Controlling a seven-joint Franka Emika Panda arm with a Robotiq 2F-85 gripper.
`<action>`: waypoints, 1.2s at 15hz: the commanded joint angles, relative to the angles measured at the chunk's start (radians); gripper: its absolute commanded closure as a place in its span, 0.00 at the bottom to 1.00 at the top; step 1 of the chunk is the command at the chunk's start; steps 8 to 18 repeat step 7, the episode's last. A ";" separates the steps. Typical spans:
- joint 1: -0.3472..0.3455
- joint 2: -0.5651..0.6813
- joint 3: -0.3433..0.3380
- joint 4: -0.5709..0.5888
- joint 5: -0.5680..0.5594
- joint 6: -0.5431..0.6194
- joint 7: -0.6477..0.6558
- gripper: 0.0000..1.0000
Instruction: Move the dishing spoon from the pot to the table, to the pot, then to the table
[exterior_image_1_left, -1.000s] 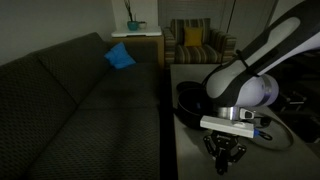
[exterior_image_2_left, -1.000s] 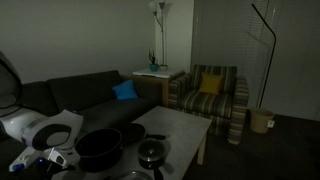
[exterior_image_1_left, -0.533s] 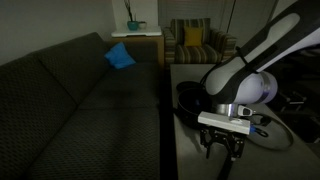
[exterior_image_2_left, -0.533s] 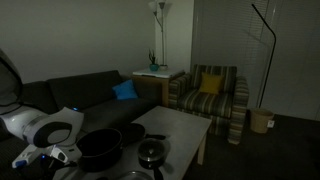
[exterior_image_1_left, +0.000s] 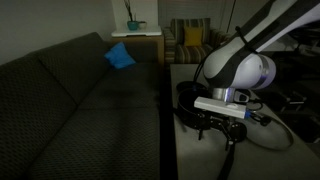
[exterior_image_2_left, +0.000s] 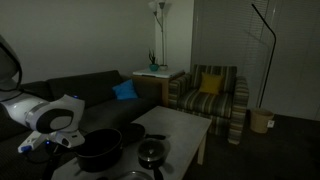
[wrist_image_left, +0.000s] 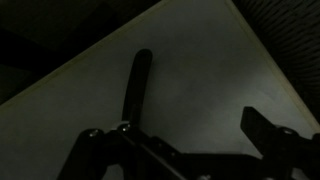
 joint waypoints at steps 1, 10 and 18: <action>-0.005 -0.105 0.008 -0.126 -0.002 0.041 -0.034 0.00; -0.012 -0.161 0.023 -0.179 -0.004 0.039 -0.095 0.00; -0.012 -0.161 0.023 -0.179 -0.004 0.039 -0.095 0.00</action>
